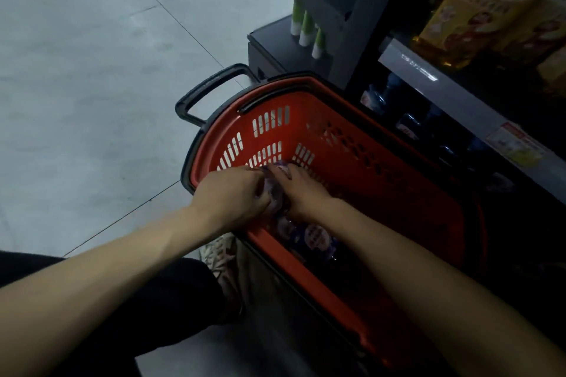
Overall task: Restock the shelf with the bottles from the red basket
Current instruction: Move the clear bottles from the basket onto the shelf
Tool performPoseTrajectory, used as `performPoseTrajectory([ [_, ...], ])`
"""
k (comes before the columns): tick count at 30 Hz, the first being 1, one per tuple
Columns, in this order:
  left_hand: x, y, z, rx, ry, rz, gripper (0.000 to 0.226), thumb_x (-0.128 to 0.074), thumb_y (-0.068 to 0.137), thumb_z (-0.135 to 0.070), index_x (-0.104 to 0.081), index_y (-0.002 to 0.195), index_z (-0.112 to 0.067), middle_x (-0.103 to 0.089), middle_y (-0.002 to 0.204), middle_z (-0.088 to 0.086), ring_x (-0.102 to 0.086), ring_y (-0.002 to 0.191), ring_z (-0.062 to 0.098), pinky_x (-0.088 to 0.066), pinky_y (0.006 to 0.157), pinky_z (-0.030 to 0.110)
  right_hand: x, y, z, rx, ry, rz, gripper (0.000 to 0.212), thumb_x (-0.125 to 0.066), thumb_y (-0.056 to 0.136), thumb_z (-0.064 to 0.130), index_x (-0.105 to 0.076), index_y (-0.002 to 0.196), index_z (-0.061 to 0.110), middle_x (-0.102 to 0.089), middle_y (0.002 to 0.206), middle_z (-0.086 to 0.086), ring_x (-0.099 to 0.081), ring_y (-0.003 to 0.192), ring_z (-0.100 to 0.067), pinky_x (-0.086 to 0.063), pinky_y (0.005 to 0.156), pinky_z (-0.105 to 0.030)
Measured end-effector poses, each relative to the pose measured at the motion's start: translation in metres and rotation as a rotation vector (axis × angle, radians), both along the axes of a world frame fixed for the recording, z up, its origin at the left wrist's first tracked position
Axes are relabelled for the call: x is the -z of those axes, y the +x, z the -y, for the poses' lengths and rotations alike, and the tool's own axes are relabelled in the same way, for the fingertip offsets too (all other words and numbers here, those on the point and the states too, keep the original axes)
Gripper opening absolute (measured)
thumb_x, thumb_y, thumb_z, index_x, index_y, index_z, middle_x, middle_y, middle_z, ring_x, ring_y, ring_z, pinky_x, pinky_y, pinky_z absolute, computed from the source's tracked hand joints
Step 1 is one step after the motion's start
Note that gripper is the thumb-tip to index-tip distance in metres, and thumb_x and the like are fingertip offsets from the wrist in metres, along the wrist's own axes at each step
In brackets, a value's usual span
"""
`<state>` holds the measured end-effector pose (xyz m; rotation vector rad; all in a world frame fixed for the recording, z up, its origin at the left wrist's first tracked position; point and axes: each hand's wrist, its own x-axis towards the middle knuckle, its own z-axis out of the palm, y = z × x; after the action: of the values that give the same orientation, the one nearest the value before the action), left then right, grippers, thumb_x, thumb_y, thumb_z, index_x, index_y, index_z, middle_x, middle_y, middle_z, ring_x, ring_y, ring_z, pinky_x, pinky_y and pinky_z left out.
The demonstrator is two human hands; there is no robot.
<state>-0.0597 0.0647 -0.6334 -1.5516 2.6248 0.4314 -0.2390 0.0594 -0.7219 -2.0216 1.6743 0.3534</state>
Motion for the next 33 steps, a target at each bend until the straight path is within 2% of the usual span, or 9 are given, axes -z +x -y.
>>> performPoseTrajectory([
  [6, 0.001, -0.002, 0.0, -0.022, -0.038, -0.083, 0.03, -0.046, 0.098, -0.044, -0.063, 0.096, -0.019, -0.067, 0.084, -0.001, -0.066, 0.075, 0.024, -0.055, 0.066, 0.037, 0.019, 0.021, 0.026, -0.175, -0.029, 0.022, 0.103, -0.077, 0.08, 0.042, -0.017, 0.16, 0.015, -0.026, 0.158, -0.018, -0.025, 0.146, -0.039, -0.029, 0.119, -0.052],
  [9, 0.003, -0.002, -0.001, -0.008, -0.067, -0.092, 0.033, -0.038, 0.105, -0.043, -0.06, 0.096, -0.021, -0.053, 0.078, -0.005, -0.064, 0.074, 0.022, -0.048, 0.065, 0.033, 0.035, 0.028, 0.028, -0.156, -0.096, 0.096, 0.093, -0.075, 0.079, 0.047, -0.03, 0.156, 0.019, -0.039, 0.152, -0.014, -0.037, 0.141, -0.036, -0.036, 0.113, -0.057],
  [13, 0.002, 0.0, -0.001, 0.016, -0.069, -0.078, 0.045, -0.03, 0.107, -0.047, -0.066, 0.097, -0.021, -0.066, 0.084, -0.002, -0.069, 0.077, 0.021, -0.054, 0.071, 0.033, 0.032, 0.029, 0.031, -0.151, -0.135, 0.183, 0.076, -0.075, 0.085, 0.041, -0.04, 0.15, 0.02, -0.046, 0.148, -0.011, -0.044, 0.137, -0.031, -0.041, 0.11, -0.054],
  [16, -0.001, -0.001, -0.002, 0.027, -0.085, -0.048, 0.035, -0.031, 0.109, -0.042, -0.059, 0.112, -0.021, -0.064, 0.09, 0.0, -0.066, 0.082, 0.025, -0.039, 0.067, 0.033, 0.034, 0.027, 0.029, -0.159, -0.146, 0.2, 0.092, -0.081, 0.078, 0.036, -0.032, 0.155, 0.021, -0.04, 0.152, -0.011, -0.038, 0.141, -0.031, -0.037, 0.114, -0.054],
  [18, -0.003, 0.0, -0.003, 0.038, -0.073, -0.027, 0.029, -0.038, 0.107, -0.036, -0.051, 0.124, -0.017, -0.066, 0.098, 0.004, -0.062, 0.081, 0.028, -0.035, 0.068, 0.035, 0.039, 0.024, 0.023, -0.087, -0.184, 0.227, 0.106, -0.087, 0.067, 0.036, -0.03, 0.155, 0.023, -0.04, 0.15, -0.007, -0.04, 0.139, -0.029, -0.042, 0.111, -0.052],
  [21, -0.004, 0.001, -0.004, 0.033, -0.029, -0.036, 0.029, -0.043, 0.104, -0.033, -0.049, 0.125, -0.014, -0.067, 0.098, 0.006, -0.065, 0.085, 0.029, -0.044, 0.068, 0.038, 0.039, 0.014, 0.011, 0.097, -0.229, 0.331, 0.122, -0.093, 0.055, 0.026, -0.024, 0.155, 0.019, -0.038, 0.149, -0.01, -0.043, 0.135, -0.031, -0.048, 0.105, -0.049],
  [26, 0.003, 0.002, -0.005, -0.017, -0.029, -0.145, 0.019, -0.046, 0.101, -0.038, -0.055, 0.108, -0.023, -0.067, 0.09, -0.001, -0.067, 0.08, 0.023, -0.058, 0.074, 0.039, 0.026, -0.001, -0.001, 0.572, -0.222, 0.618, 0.112, -0.093, 0.061, 0.013, -0.031, 0.153, 0.024, -0.044, 0.142, 0.002, -0.045, 0.13, -0.014, -0.042, 0.102, -0.026],
  [29, 0.007, 0.001, -0.005, 0.017, -0.021, -0.137, 0.025, -0.044, 0.101, -0.043, -0.057, 0.103, -0.022, -0.068, 0.096, -0.002, -0.067, 0.083, 0.021, -0.06, 0.076, 0.038, 0.026, -0.01, -0.002, 0.803, -0.213, 0.724, 0.125, -0.099, 0.044, 0.011, -0.035, 0.15, 0.024, -0.052, 0.144, -0.004, -0.052, 0.132, -0.023, -0.046, 0.11, -0.043],
  [33, 0.01, -0.004, -0.004, 0.059, -0.024, -0.071, 0.042, -0.041, 0.101, -0.052, -0.06, 0.118, -0.019, -0.069, 0.11, 0.004, -0.069, 0.096, 0.026, -0.059, 0.082, 0.04, -0.004, -0.023, 0.001, 0.884, -0.238, 0.832, 0.116, -0.096, 0.05, -0.002, -0.037, 0.149, 0.011, -0.057, 0.136, -0.001, -0.054, 0.129, -0.019, -0.04, 0.114, -0.036],
])
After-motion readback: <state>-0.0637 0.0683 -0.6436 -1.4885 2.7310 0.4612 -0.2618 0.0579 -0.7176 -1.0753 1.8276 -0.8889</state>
